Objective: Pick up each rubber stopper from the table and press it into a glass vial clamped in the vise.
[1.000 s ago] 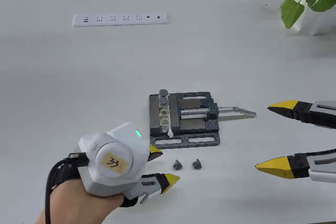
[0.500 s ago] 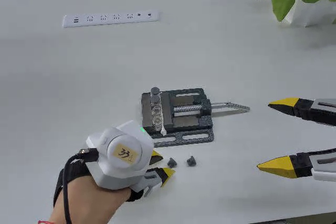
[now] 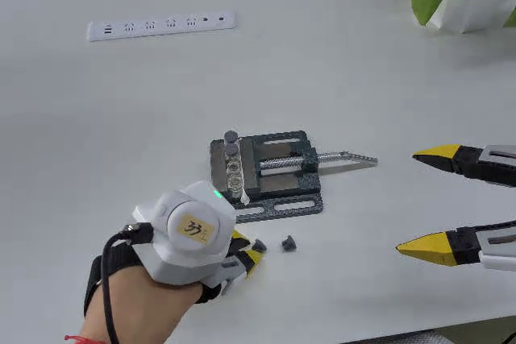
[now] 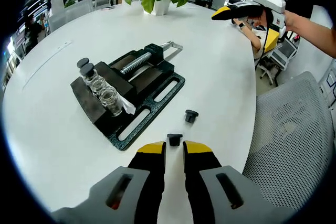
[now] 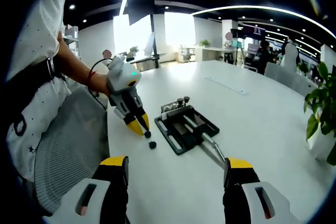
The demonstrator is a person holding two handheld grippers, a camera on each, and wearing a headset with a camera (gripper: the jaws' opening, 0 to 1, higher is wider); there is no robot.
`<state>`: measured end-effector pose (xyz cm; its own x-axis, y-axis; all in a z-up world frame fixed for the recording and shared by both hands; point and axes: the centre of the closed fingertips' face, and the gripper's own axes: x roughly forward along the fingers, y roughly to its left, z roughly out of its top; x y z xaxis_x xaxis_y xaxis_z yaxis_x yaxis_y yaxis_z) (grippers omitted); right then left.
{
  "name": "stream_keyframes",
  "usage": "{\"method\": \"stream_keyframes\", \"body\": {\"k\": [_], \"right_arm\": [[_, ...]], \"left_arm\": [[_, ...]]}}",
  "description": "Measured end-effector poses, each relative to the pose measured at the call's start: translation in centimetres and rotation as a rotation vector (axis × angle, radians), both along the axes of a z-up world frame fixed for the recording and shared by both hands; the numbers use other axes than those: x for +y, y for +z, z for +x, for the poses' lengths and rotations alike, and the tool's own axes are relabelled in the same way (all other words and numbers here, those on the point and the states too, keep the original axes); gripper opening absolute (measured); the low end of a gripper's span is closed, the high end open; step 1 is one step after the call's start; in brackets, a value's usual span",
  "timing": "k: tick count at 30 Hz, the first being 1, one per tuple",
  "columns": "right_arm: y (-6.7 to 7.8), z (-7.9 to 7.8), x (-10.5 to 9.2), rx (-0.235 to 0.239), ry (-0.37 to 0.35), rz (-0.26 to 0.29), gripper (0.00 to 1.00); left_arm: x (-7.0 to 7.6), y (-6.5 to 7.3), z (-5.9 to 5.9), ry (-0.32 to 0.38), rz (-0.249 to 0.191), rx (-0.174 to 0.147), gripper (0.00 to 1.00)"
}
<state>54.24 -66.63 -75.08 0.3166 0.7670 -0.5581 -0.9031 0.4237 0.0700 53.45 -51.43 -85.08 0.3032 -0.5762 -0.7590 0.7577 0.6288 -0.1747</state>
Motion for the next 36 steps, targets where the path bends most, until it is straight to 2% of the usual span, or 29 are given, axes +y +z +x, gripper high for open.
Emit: {"method": "stream_keyframes", "body": {"k": [12, 22, 36], "right_arm": [[-0.25, 0.00, -0.24, 0.005, -0.007, -0.008, 0.71], [-0.36, -0.09, -0.15, 0.011, -0.008, -0.003, 0.71], [-0.24, -0.14, 0.45, 0.014, 0.004, -0.011, 0.71]], "left_arm": [[-0.10, -0.69, -0.13, -0.005, 0.009, 0.008, 0.07], [-0.22, -0.59, -0.18, -0.006, 0.005, 0.013, 0.05], [-0.24, -0.57, -0.27, -0.039, 0.015, -0.001, 0.04]]}}
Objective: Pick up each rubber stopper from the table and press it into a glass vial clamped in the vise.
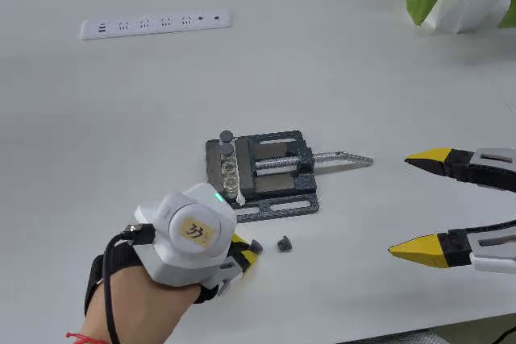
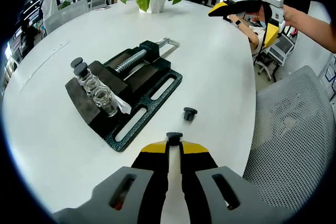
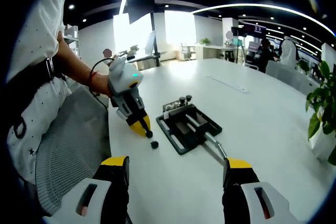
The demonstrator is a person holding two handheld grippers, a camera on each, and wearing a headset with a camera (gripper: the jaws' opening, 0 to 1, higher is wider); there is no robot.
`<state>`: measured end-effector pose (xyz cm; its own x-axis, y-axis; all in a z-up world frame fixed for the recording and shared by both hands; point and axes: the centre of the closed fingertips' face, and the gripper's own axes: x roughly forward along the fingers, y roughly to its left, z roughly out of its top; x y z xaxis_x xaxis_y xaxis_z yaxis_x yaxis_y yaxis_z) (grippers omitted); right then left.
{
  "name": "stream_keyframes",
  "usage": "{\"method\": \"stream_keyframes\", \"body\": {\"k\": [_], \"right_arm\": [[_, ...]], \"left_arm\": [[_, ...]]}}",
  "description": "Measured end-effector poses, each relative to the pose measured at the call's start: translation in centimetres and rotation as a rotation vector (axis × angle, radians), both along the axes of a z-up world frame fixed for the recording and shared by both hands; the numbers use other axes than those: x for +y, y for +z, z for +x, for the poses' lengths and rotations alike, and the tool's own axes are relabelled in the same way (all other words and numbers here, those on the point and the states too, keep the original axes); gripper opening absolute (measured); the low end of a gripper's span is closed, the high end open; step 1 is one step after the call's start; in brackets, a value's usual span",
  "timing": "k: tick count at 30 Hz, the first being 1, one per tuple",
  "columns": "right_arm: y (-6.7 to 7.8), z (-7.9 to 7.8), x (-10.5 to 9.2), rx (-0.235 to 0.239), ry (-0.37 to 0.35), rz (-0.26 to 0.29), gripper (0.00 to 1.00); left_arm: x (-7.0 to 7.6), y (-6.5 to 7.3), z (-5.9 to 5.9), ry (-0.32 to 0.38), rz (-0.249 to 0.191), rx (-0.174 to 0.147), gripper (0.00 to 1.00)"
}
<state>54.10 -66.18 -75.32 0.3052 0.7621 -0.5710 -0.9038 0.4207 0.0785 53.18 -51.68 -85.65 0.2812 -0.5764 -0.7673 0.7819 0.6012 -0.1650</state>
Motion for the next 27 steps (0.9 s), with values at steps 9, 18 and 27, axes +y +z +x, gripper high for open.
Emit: {"method": "stream_keyframes", "body": {"k": [9, 18, 27], "right_arm": [[0.5, -0.3, 1.3, 0.022, 0.027, -0.021, 0.68], [2.2, -0.6, 4.5, 0.033, 0.106, -0.014, 0.64], [4.4, -0.9, 7.6, 0.021, 0.206, 0.009, 0.52]], "left_arm": [[-0.1, 1.1, -0.1, -0.010, -0.042, -0.011, 0.04], [-0.8, 5.6, 0.4, -0.046, -0.126, -0.096, 0.03], [-1.7, 10.1, 0.5, -0.109, -0.185, -0.185, 0.04]]}}
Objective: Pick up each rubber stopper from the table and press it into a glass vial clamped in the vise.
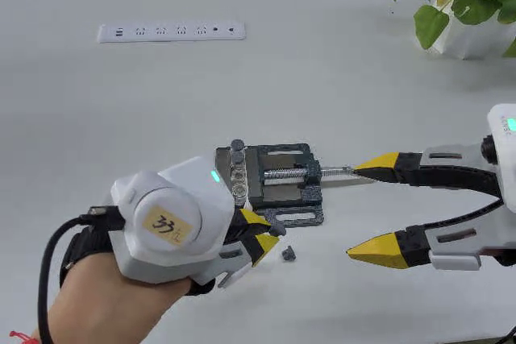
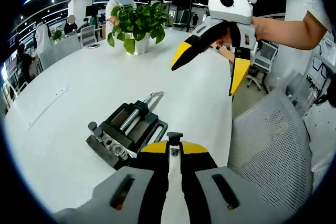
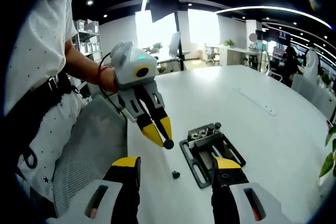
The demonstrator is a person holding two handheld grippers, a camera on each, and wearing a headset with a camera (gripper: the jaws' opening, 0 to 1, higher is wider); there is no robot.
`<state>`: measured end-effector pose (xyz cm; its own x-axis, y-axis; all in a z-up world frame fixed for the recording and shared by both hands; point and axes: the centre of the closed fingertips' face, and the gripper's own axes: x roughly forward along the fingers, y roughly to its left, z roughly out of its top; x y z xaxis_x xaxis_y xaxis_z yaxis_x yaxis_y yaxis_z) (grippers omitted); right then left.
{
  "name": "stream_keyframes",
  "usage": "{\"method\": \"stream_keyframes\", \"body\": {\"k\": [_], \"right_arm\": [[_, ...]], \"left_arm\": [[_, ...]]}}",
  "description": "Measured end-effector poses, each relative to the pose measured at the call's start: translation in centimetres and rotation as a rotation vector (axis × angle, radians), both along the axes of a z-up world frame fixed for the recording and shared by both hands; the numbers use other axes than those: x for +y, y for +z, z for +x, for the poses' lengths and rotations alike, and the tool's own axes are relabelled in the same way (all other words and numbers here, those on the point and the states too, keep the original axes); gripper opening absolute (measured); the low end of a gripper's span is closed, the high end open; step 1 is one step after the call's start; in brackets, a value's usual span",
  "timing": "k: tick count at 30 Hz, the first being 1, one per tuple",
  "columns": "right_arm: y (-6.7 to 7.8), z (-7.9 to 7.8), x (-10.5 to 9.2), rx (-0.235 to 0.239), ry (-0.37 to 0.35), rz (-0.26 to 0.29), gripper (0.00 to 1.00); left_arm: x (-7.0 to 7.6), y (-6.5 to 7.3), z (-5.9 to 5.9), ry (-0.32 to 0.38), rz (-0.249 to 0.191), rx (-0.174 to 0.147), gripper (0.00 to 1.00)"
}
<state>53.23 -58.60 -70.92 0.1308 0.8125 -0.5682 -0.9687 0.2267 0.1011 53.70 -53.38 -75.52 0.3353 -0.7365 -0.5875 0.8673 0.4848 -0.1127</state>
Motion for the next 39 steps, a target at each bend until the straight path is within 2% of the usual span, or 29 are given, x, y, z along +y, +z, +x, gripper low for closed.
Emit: {"method": "stream_keyframes", "body": {"k": [1, 4, 6, 9, 15, 25, 39], "right_arm": [[0.2, -0.1, 0.4, 0.005, 0.016, -0.005, 0.49], [0.7, -0.6, 1.2, 0.016, 0.069, -0.010, 0.39], [0.6, -0.9, 1.5, 0.026, 0.091, -0.019, 0.36], [0.6, -1.3, 1.9, 0.026, 0.132, -0.028, 0.32], [1.1, -2.1, 2.8, 0.037, 0.183, -0.036, 0.22], [1.2, -2.4, 3.0, 0.046, 0.238, -0.048, 0.13], [1.1, -2.4, 3.3, 0.051, 0.259, -0.058, 0.08]], "left_arm": [[-0.2, 0.9, -0.2, -0.013, -0.007, -0.012, 0.04], [-0.6, 2.2, -0.5, -0.052, -0.014, -0.042, 0.04], [-0.9, 3.1, -0.9, -0.074, -0.017, -0.057, 0.04], [-1.2, 3.9, -1.3, -0.104, -0.016, -0.077, 0.03], [-1.9, 5.0, -1.9, -0.128, -0.034, -0.092, 0.03], [-2.4, 5.5, -2.3, -0.154, -0.036, -0.112, 0.03], [-2.4, 5.6, -2.3, -0.160, -0.041, -0.116, 0.03]]}}
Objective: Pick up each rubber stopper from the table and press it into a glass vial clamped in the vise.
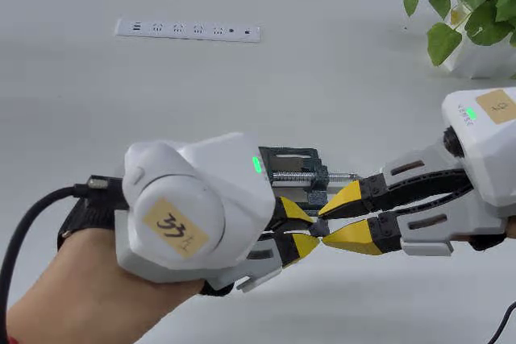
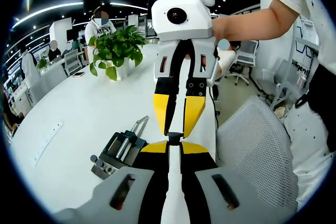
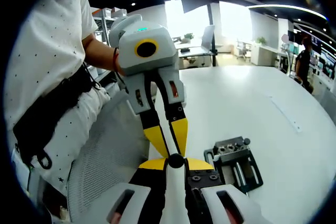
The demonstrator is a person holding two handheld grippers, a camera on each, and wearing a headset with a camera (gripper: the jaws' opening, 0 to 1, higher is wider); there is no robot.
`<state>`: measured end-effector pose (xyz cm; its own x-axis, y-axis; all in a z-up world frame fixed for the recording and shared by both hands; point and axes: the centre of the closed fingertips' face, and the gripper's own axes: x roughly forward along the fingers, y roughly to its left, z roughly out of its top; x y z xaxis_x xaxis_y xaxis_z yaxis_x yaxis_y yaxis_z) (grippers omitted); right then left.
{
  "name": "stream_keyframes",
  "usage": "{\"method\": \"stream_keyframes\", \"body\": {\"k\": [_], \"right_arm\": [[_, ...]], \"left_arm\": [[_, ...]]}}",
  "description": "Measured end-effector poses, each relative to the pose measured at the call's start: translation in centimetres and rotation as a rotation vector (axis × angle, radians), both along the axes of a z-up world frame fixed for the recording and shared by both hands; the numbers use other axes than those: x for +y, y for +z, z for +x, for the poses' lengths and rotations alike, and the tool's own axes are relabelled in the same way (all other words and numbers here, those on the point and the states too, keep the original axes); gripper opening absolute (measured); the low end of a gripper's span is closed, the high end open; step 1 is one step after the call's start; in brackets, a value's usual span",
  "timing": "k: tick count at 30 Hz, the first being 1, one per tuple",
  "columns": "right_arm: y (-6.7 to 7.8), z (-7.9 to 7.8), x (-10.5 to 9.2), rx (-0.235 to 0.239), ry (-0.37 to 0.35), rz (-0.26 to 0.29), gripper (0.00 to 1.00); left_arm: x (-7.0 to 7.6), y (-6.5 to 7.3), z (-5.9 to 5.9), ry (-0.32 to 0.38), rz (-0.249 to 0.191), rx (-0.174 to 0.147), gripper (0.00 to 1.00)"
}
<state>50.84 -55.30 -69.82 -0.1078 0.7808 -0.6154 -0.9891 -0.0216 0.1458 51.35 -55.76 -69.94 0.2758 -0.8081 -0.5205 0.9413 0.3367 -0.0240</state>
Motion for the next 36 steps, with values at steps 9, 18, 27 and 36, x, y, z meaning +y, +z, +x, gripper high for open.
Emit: {"method": "stream_keyframes", "body": {"k": [9, 18, 27, 36], "right_arm": [[0.1, -0.2, 0.2, 0.001, 0.007, -0.003, 0.08], [0.1, -0.7, 0.4, 0.005, 0.027, -0.009, 0.07], [0.0, -0.8, 0.7, -0.001, 0.043, -0.018, 0.06], [-0.2, -0.5, 1.2, -0.019, 0.051, -0.040, 0.05]], "left_arm": [[0.0, 0.0, -0.1, -0.005, -0.003, 0.002, 0.03], [0.0, -0.1, -0.3, -0.016, -0.009, 0.004, 0.03], [0.3, -0.2, -0.4, -0.019, -0.021, 0.008, 0.03], [1.0, -0.4, -0.3, 0.008, -0.040, 0.006, 0.04]]}}
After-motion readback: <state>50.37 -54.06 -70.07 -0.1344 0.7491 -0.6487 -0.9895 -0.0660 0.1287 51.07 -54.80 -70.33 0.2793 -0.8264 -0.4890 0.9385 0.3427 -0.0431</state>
